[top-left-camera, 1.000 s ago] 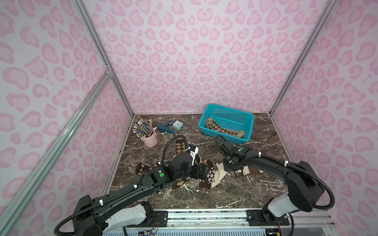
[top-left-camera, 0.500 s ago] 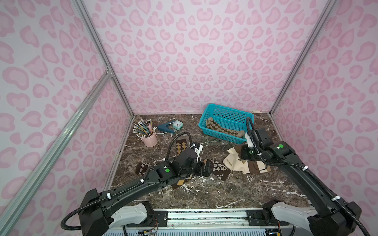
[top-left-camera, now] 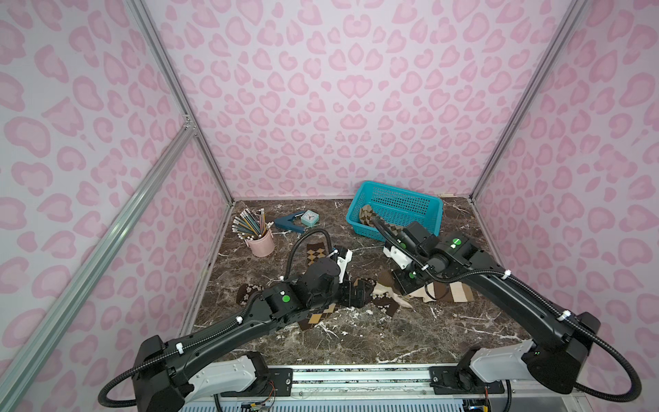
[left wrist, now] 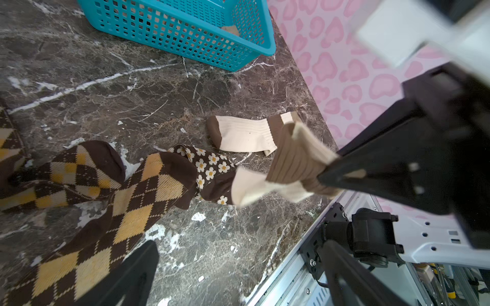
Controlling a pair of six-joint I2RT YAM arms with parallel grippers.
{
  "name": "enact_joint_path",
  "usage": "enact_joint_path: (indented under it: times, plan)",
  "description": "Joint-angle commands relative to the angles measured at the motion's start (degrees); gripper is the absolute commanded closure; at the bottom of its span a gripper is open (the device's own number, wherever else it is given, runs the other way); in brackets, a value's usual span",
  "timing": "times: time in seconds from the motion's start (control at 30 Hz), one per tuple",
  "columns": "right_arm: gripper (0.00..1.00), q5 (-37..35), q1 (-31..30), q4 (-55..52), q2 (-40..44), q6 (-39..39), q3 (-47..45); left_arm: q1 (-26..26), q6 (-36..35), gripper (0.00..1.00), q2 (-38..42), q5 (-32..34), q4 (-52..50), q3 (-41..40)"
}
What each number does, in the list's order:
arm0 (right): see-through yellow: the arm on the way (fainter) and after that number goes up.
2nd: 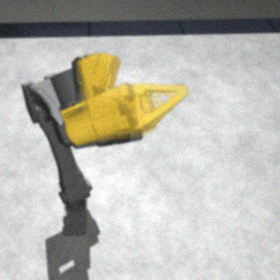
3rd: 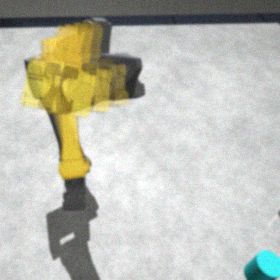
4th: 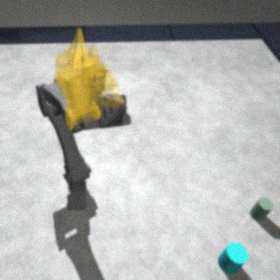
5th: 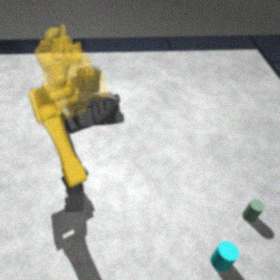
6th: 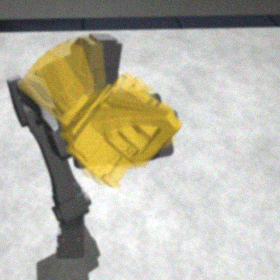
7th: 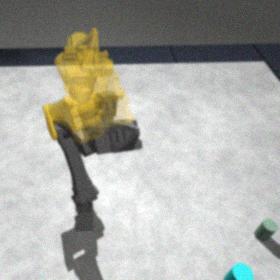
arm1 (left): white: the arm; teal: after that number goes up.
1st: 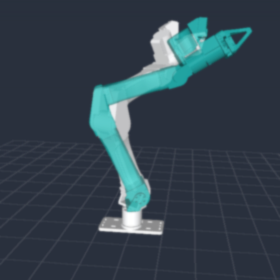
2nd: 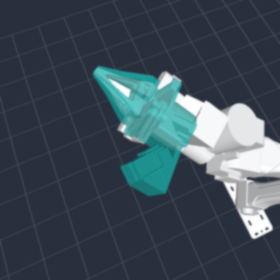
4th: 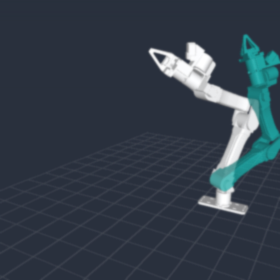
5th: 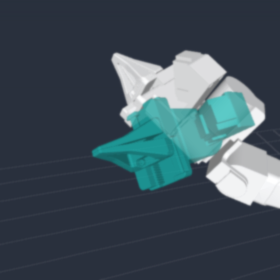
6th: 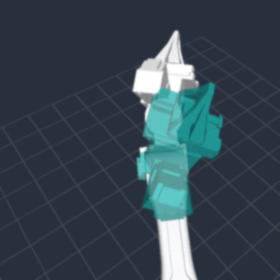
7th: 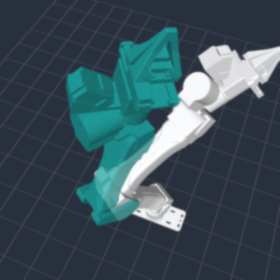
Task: Place the socks together as a pair
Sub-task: Place the sock in the sock.
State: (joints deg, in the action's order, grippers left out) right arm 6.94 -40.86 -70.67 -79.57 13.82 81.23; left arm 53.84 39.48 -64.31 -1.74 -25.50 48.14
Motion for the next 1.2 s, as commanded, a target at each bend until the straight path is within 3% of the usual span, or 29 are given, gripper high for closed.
enact_joint_path:
  times: [0.0,0.13,0.4,0.47,0.53,0.73,0.8,0.9,1.17]
  plan:
    - [1.00,1.09,-1.33,-2.00,-3.79,-2.58,0.44,0.05,1.51,0.00,2.81,2.22,-0.99,-1.25]
    - [1.00,5.49,-3.38,3.12,-11.86,-5.60,2.72,0.03,3.13,0.01,7.08,3.12,-2.44,-3.95]
    - [1.00,2.32,-6.28,5.28,-31.73,-10.74,17.32,0.05,3.33,0.01,9.73,4.81,-6.85,-3.98]
    - [0.89,1.63,-6.40,6.03,-36.21,-10.89,22.68,0.02,3.52,0.00,9.84,5.03,-7.02,-3.79]
    - [0.86,0.33,-6.66,6.53,-40.64,-11.26,28.36,0.03,3.69,0.00,9.91,5.17,-6.70,-3.85]
    - [0.61,-8.04,-5.34,7.40,-49.01,-7.09,40.93,0.03,3.80,0.01,9.45,5.34,-6.52,-3.87]
    - [0.53,-8.33,-4.22,8.71,-48.14,-5.08,40.73,0.03,3.95,0.01,9.48,5.37,-6.19,-4.10]
    - [0.48,-8.83,-3.64,12.22,-42.30,-3.80,34.51,0.03,4.02,0.01,9.39,5.25,-5.77,-4.35]
    - [0.38,0.28,-4.23,24.03,-11.83,4.35,-0.12,-0.01,4.19,0.01,9.76,6.17,-5.86,-4.49]
